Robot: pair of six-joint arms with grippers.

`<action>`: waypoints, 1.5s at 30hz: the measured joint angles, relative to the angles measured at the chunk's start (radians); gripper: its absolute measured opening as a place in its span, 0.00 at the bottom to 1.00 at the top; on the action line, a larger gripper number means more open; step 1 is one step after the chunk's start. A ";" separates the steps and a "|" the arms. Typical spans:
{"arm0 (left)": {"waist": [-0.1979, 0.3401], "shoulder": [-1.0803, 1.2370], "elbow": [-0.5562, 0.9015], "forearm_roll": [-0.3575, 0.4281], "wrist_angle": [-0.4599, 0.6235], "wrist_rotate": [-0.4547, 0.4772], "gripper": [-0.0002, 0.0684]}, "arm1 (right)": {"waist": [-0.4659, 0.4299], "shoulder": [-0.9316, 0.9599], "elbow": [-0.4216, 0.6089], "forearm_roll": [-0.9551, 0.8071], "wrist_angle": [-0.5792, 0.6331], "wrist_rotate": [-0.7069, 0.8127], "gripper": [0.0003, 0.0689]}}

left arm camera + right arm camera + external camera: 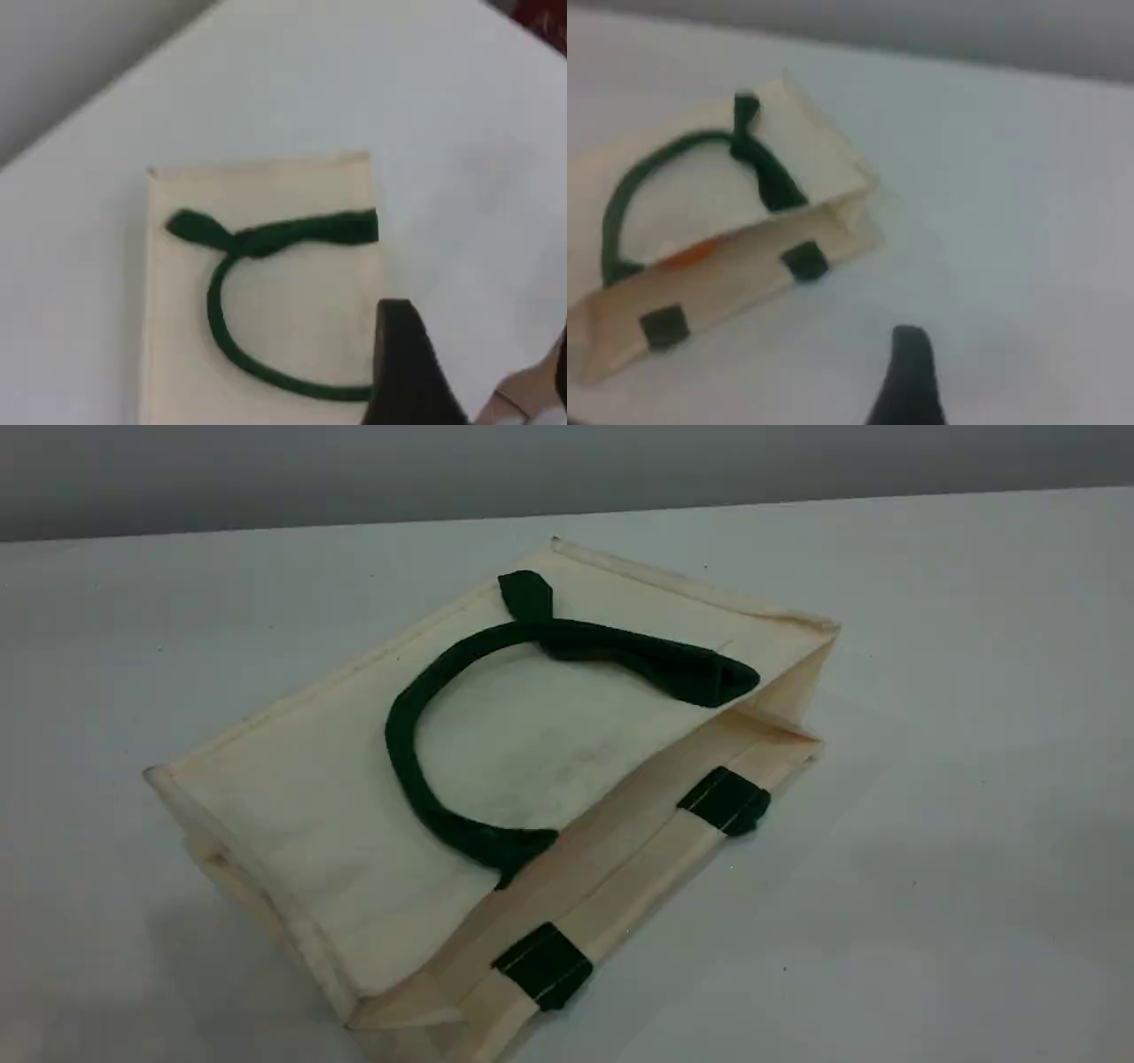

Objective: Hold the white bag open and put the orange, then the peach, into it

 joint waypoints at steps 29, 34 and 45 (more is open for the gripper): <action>0.000 -0.630 0.773 0.021 -0.084 -0.169 0.54 | 0.000 -0.107 0.136 -0.010 -0.052 0.000 0.77; 0.000 -0.850 0.933 0.137 -0.195 -0.267 0.54 | 0.000 -0.107 0.136 -0.010 -0.052 0.000 0.77; 0.000 -1.022 1.025 0.416 -0.109 -0.428 0.44 | 0.000 -0.107 0.136 -0.010 -0.052 0.000 0.77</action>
